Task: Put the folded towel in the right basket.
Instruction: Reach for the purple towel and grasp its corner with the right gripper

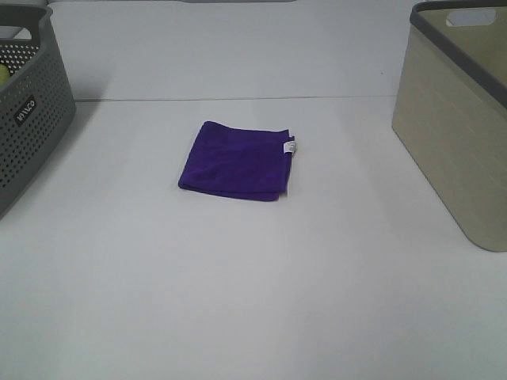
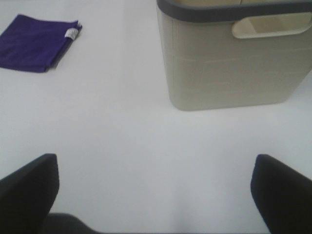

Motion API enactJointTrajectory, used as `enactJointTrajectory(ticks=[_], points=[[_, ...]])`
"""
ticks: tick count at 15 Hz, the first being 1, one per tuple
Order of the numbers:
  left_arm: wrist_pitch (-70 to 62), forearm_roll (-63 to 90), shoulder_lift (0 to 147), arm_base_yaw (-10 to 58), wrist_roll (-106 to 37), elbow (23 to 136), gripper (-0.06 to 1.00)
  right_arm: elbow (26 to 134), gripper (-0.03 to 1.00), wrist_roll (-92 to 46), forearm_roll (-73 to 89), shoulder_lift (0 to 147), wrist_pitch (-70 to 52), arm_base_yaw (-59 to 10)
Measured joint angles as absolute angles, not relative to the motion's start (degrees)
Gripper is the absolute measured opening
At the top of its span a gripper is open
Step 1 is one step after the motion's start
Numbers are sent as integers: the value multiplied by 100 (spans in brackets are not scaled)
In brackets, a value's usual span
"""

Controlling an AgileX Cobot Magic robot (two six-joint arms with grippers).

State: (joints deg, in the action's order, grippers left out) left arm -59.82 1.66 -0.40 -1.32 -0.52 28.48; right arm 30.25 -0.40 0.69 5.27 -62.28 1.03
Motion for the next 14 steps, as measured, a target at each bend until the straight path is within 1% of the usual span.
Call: enactJointTrajectory(ticks=[2, 3, 6, 8, 10, 14], points=[[-5982, 166, -40, -132, -52, 2848, 99, 3644, 98, -40, 80, 1891, -6474, 103], [-5982, 166, -40, -132, -52, 2848, 99, 3804, 98, -40, 103, 2177, -6520, 103], [-5982, 166, -40, -132, -52, 2848, 99, 4882, 98, -34, 504, 3845, -6784, 103], [-5982, 166, -40, -132, -52, 2848, 99, 5191, 98, -40, 985, 4710, -6904, 103], [-5982, 166, -40, -132, -52, 2848, 99, 5374, 98, -86, 1289, 5277, -6801, 103], [-5982, 166, -40, -132, -52, 2848, 99, 6280, 97, -86, 1891, 6681, -6509, 103]])
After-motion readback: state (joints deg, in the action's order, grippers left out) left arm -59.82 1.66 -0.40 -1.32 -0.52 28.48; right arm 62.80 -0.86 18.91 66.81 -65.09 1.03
